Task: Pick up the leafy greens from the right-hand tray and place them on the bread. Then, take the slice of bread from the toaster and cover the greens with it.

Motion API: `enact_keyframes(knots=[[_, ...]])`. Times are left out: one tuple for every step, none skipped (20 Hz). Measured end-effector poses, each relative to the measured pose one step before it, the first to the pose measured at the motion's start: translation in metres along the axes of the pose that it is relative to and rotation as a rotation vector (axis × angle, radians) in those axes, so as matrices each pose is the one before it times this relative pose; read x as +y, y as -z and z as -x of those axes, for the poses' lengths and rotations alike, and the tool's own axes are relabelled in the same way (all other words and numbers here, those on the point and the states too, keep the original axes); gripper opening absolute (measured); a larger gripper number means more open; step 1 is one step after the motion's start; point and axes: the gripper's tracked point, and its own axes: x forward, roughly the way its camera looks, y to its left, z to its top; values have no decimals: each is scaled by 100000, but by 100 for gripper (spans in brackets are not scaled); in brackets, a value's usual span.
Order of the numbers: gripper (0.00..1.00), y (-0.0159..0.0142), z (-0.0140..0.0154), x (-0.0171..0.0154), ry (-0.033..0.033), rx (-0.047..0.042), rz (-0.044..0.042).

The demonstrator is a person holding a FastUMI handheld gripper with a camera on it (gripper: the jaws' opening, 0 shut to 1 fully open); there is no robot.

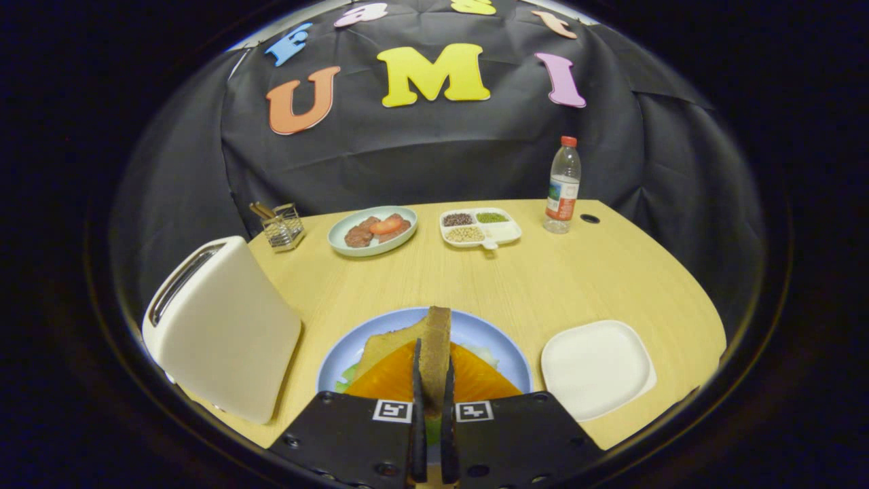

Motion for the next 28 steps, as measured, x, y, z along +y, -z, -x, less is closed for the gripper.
enact_keyframes(knots=[[9, 269, -104, -196, -277, 804, 144], [11, 220, -241, -274, -679, 127, -76], [13, 28, -50, -99, 32, -211, 427], [14, 144, -209, -392, 1477, -213, 934], [18, 94, -36, -226, 71, 232, 439], [23, 73, -175, -185, 363, -23, 324], [28, 123, -18, 69, -174, -208, -75], [33, 84, -6, -378, 1508, -334, 120], [34, 100, 53, -400, 1882, -126, -287], [48, 151, 174, -445, 2352, 235, -267], [61, 117, 84, 23, -21, 247, 496], [67, 89, 82, 82, 241, 21, 320], [73, -111, 328, 118, 34, -458, 741], [82, -96, 176, -132, 898, -197, 1039], [91, -49, 219, -60, 858, -329, 163], [98, -195, 461, -106, 822, -339, 137], [98, -64, 300, 6, 372, 91, -208], [98, -145, 356, 111, -467, -178, -294], [98, -251, 335, 175, -240, -679, 183], [98, -227, 452, -24, 136, -736, 149], [98, -82, 348, -44, 536, -286, 438], [98, -332, 514, 58, -77, -625, 533], [98, -383, 589, 234, -321, -902, 217], [98, -508, 466, -7, -209, -720, -146], [98, -209, 544, -228, 914, -1009, -77], [98, -464, 814, -81, 398, -1325, 296], [98, -398, 705, 174, -458, -1509, 167], [98, -589, 971, -46, 48, -2265, 208]])
